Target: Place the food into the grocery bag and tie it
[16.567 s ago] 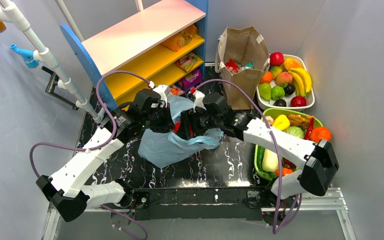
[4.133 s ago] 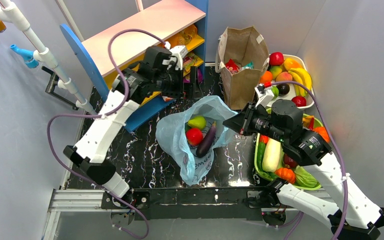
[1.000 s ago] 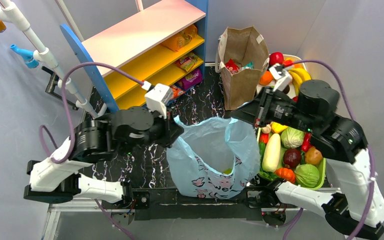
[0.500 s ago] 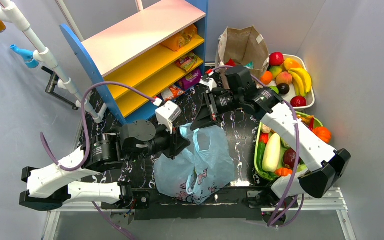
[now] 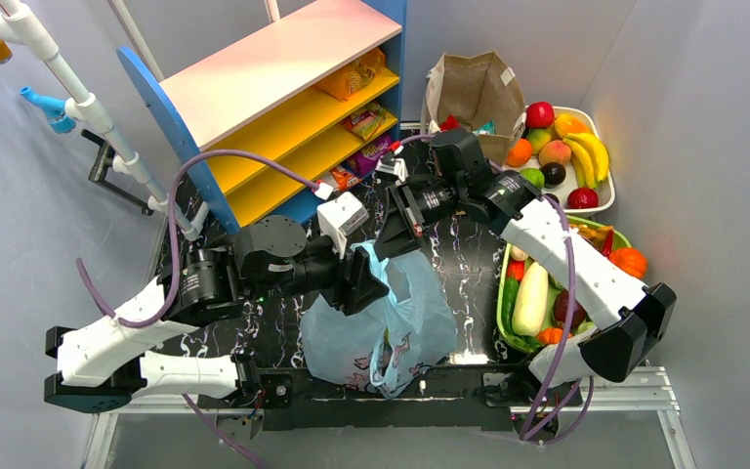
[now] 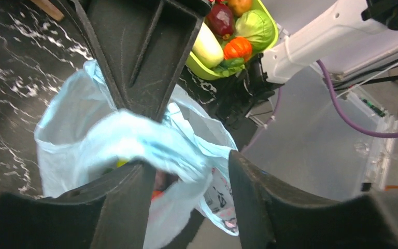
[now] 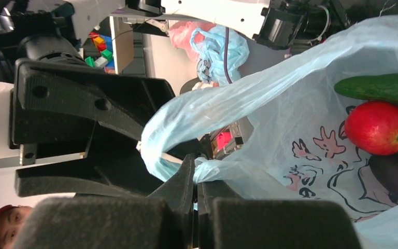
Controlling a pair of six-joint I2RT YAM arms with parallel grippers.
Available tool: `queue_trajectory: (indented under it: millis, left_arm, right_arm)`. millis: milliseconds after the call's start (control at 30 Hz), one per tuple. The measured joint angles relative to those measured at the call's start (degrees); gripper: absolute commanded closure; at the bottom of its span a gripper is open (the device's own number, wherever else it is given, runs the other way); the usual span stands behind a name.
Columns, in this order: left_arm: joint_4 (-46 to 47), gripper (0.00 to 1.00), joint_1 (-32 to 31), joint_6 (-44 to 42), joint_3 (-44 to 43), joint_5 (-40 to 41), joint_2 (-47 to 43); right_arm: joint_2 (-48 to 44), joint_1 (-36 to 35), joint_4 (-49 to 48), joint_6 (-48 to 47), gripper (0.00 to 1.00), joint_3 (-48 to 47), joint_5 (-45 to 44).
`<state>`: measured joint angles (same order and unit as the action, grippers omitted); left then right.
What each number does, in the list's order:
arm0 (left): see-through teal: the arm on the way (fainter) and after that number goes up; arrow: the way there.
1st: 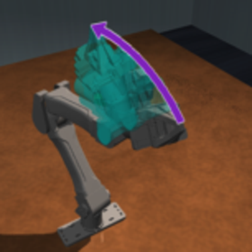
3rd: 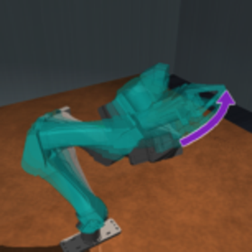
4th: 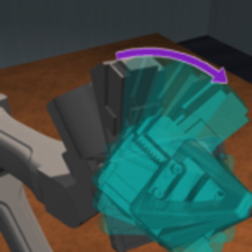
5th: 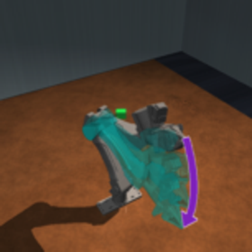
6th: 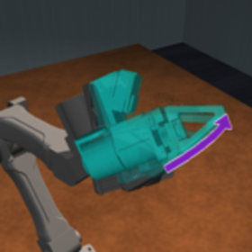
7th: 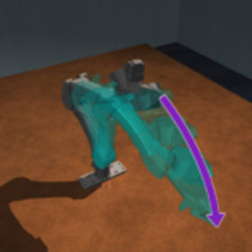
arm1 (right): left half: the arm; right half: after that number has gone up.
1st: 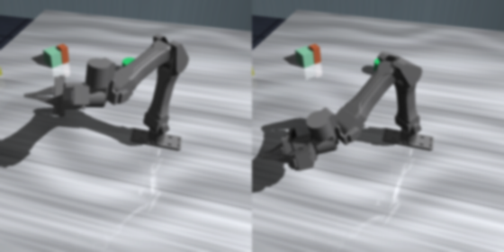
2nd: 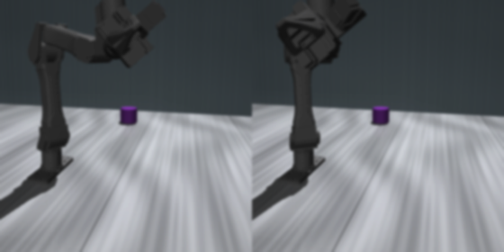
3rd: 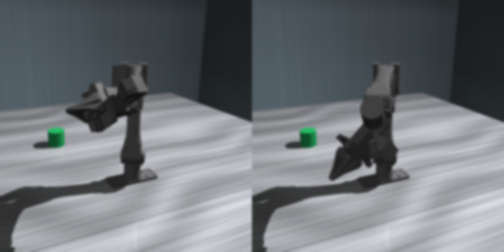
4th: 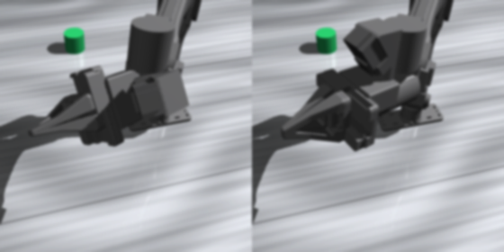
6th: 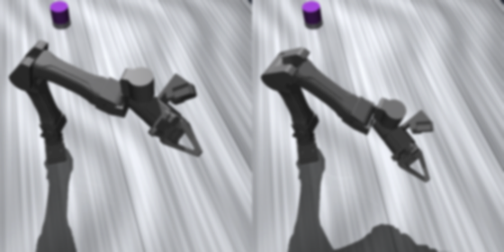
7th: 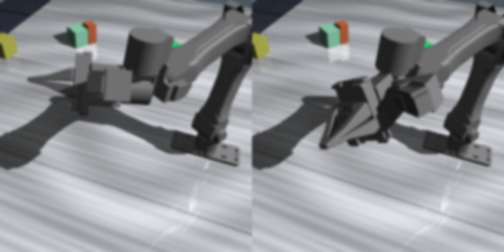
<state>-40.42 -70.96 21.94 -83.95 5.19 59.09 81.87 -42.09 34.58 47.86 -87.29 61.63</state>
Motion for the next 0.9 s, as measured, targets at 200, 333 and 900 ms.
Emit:
queue_trajectory:
  millis: [200, 333, 900]
  left_arm:
    - [-7.7, 0.22, 0.0, -0.5, -4.5, -3.2, -0.1]
    - [-13.3, 0.24, 0.0, -0.7, -8.4, -3.7, -1.1]
    - [-14.2, 0.55, 0.0, -16.5, 5.3, -2.3, -12.4]
  right_arm:
    - [0.0, -2.5, -1.1, 1.5, 0.99, 2.2, -0.2]
    - [0.0, -3.4, -1.8, 2.2, 0.99, 2.8, -0.4]
    - [-0.4, -3.6, -4.8, 6.9, 0.99, 6.1, -3.4]
